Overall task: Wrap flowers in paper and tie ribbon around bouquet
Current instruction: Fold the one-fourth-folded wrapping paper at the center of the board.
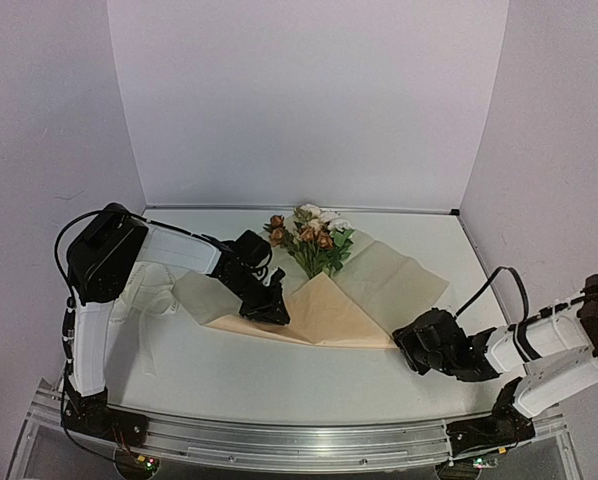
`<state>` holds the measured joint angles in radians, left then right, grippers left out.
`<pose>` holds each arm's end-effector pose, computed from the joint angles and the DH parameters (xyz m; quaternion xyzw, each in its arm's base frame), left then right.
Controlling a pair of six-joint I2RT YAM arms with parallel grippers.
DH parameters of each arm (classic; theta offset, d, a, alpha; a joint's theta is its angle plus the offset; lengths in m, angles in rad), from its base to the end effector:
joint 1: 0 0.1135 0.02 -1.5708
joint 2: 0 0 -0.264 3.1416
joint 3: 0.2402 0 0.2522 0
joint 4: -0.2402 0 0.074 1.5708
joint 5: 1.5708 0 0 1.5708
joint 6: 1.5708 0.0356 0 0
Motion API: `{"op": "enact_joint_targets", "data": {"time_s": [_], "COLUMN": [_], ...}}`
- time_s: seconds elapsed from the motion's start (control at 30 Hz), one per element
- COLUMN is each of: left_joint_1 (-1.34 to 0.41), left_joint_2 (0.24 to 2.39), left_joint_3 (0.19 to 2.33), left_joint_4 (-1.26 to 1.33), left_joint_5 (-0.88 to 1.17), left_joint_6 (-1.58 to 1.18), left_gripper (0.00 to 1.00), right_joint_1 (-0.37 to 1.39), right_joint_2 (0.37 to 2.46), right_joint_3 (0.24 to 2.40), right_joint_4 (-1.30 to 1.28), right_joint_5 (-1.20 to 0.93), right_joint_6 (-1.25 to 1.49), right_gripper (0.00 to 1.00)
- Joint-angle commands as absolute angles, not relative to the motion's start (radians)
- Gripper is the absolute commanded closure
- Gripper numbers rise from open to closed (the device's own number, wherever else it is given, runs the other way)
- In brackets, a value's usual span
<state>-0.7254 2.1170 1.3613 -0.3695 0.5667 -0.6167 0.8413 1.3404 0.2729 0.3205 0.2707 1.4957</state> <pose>0.3026 -0.2939 0.1209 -0.1126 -0.9317 0.3455 0.0034 0.1470 0.1501 0.1113 0.3430 0.8424 0.3166 0.2691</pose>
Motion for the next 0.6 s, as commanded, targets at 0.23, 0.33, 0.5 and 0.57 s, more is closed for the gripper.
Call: {"op": "enact_joint_targets", "data": {"time_s": [0.23,0.33,0.5,0.57], "left_joint_1": [-0.716,-0.716,-0.715,-0.715], "left_joint_2": [2.172,2.173,2.173,2.172], "left_joint_3": [1.367,1.366,1.367,1.367], "left_joint_4": [-0.414,-0.413,-0.415,-0.416], "left_joint_5": [0.511,0.511,0.509,0.510], "left_joint_6": [-0.589,-0.589,-0.586,-0.586], "left_gripper": [0.87,0.87,0.88,0.88], "right_joint_1": [0.892,0.897,0.897,0.897], "right_joint_2": [1.353,1.372,1.418,1.431], "right_joint_3": [0.234,0.240,0.239,0.248], "right_joint_4": [0.174,0.183,0.248,0.268], "right_joint_5": [0.204,0.205,0.225,0.217], "right_joint_6": [1.599,1.598,1.593,1.576], "right_gripper": [0.57,0.57,0.59,0.61]}}
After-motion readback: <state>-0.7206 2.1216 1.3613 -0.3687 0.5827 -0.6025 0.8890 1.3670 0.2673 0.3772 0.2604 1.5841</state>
